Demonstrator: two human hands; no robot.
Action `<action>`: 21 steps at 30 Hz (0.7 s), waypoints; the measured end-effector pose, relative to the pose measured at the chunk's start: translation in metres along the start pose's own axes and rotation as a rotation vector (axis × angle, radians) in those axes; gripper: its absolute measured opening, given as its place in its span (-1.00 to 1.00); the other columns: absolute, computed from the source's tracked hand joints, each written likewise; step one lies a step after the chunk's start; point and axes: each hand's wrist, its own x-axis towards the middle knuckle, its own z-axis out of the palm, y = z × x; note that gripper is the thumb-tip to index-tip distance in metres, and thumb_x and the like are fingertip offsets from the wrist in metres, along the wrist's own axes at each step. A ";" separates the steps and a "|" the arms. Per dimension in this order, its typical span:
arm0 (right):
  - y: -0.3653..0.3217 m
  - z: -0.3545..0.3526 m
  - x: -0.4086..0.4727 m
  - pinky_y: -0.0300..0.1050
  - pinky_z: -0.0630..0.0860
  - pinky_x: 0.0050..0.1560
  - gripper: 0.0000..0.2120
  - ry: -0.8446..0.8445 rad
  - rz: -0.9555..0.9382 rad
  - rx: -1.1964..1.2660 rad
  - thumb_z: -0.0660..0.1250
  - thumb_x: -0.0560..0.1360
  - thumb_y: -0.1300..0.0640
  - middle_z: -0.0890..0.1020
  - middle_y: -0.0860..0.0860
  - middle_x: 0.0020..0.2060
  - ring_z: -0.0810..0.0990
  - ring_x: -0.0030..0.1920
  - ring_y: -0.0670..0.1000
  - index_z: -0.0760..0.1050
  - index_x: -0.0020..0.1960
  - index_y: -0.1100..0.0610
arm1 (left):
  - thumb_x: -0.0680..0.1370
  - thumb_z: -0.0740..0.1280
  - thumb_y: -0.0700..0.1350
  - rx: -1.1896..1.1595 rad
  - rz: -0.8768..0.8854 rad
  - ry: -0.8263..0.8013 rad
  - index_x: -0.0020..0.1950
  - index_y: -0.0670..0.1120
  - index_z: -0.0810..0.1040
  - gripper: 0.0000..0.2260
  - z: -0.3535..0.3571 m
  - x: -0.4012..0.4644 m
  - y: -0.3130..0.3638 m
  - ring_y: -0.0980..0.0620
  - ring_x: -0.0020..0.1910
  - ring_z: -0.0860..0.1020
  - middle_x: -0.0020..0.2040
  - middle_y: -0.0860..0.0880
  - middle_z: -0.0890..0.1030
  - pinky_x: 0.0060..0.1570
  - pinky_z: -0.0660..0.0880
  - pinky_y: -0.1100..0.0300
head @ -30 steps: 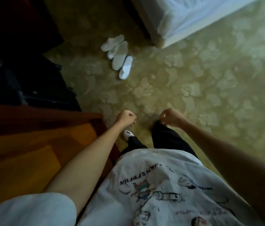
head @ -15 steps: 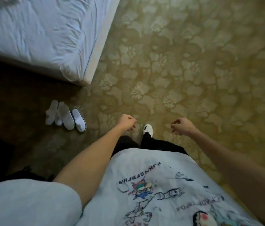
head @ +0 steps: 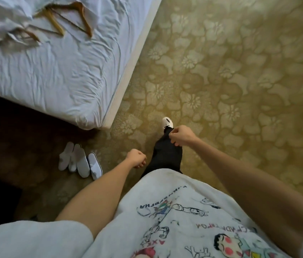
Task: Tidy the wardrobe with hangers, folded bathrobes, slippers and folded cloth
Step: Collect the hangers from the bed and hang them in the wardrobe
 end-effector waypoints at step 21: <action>-0.080 -0.398 0.236 -0.04 0.63 -0.16 -0.79 0.096 0.329 -0.166 0.27 0.60 0.14 0.70 0.09 -0.19 0.65 -0.25 0.05 0.61 0.03 0.25 | 0.63 0.28 -0.14 -0.069 0.244 -0.109 0.03 -0.16 0.63 -0.84 -0.190 0.181 0.499 0.04 -0.36 0.56 -0.23 -0.06 0.66 -0.33 0.51 0.22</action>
